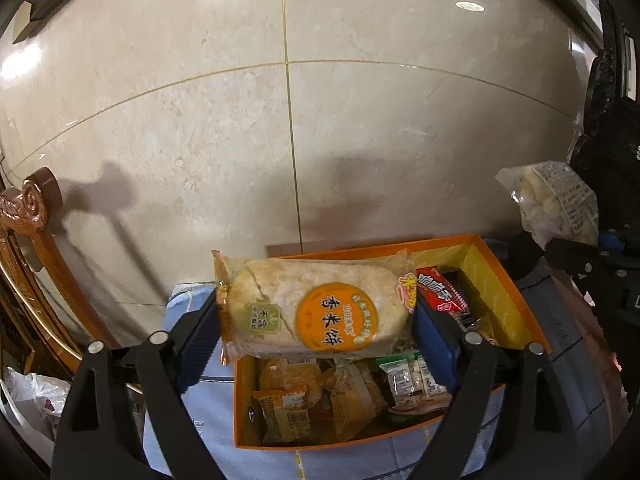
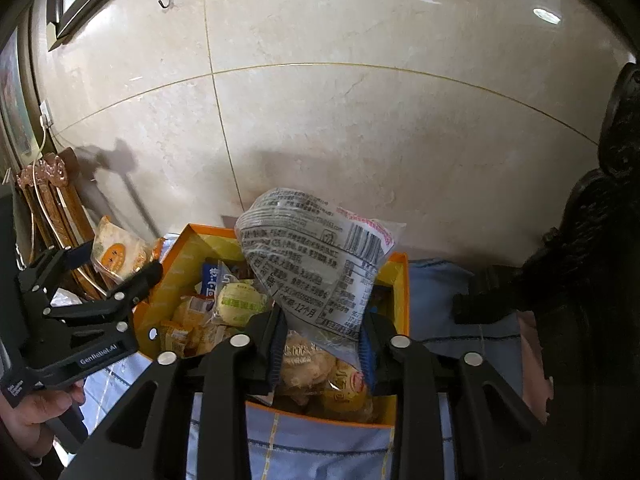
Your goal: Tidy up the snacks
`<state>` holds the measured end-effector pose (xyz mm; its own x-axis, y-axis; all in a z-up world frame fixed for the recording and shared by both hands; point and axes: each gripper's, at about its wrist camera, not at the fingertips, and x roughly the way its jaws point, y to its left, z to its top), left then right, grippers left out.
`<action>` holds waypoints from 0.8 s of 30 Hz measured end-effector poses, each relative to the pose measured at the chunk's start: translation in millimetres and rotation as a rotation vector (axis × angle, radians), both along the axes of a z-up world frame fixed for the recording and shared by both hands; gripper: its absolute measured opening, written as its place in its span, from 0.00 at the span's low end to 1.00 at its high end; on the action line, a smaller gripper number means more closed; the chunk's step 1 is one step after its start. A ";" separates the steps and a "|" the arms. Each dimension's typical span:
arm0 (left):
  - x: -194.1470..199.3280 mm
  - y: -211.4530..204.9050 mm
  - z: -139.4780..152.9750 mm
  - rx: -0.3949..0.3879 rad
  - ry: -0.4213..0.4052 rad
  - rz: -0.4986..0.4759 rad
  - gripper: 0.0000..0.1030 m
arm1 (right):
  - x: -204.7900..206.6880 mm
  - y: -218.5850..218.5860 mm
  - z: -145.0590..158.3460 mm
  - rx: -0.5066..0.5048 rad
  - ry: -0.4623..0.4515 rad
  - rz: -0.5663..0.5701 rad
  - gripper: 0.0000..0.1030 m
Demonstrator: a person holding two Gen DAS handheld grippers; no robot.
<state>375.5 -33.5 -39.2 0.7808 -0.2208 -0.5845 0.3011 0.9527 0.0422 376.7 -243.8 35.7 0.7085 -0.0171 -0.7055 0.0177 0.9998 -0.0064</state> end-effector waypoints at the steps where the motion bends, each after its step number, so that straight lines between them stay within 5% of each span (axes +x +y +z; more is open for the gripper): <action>1: 3.8 0.8 -2.4 -0.024 0.013 0.003 0.95 | 3.8 0.9 -1.5 -0.013 0.002 0.000 0.71; 3: 12.2 2.2 -8.5 -0.046 0.069 0.021 0.96 | 5.8 1.8 -0.6 -0.070 -0.003 -0.039 0.86; 6: 13.5 7.2 -14.6 -0.066 0.133 0.046 0.96 | -1.8 -3.5 5.4 -0.049 -0.028 -0.049 0.86; 18: -67.2 4.3 -5.9 0.021 0.073 0.004 0.96 | -82.3 -1.3 -1.8 0.084 -0.014 -0.029 0.86; 24: -108.9 6.3 5.9 -0.012 0.046 -0.032 0.96 | -129.5 11.0 -13.8 0.098 0.001 -0.010 0.86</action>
<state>266.6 -27.2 -33.3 0.7456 -0.2522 -0.6168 0.3324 0.9430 0.0163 247.1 -232.8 21.9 0.7078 0.0445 -0.7050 0.0281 0.9954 0.0911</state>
